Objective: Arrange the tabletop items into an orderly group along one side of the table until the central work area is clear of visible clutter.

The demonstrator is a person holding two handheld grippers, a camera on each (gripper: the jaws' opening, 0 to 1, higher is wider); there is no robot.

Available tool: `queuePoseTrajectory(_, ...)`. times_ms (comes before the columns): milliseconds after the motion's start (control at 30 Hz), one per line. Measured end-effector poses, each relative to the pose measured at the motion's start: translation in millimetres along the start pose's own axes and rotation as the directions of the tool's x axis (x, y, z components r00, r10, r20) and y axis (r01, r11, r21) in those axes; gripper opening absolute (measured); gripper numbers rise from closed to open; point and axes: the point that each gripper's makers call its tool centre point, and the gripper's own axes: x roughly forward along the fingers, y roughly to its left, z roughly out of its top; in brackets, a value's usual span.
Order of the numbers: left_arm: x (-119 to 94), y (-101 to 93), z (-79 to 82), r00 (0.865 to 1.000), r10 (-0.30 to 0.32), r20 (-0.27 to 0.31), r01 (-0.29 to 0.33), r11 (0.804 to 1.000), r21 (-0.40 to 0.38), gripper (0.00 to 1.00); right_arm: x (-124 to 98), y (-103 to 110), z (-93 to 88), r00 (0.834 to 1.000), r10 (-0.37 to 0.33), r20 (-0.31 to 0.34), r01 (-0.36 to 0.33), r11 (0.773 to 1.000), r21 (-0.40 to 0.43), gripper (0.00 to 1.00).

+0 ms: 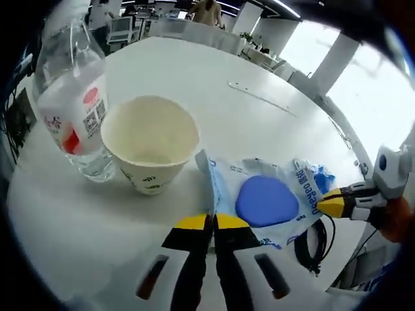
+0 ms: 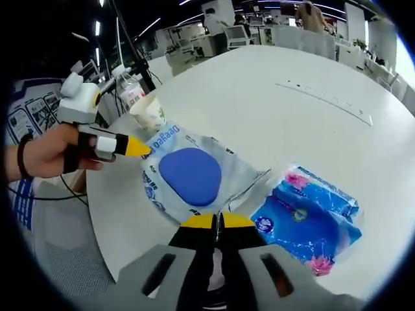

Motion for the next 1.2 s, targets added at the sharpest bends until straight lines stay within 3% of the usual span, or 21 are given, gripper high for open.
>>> queuePoseTrajectory(367, -11.8, 7.6, -11.3, 1.0, -0.017, 0.012, 0.016, 1.0, 0.014, 0.06, -2.7, -3.2, -8.8, 1.0, 0.001, 0.01, -0.001, 0.999, 0.045, 0.01)
queuePoseTrajectory(767, -15.9, 10.1, -26.2, 0.999, -0.036, 0.0, 0.036, 0.999, 0.02, 0.12, -11.2, -6.2, -19.1, 1.0, 0.006, -0.002, -0.006, 0.999, 0.036, 0.06)
queuePoseTrajectory(1200, -11.4, 10.6, -20.9, 1.0, -0.026, 0.001, 0.026, 0.999, 0.024, 0.02, -4.8, -1.8, -12.1, 1.0, 0.009, 0.014, -0.009, 0.999, 0.044, 0.01)
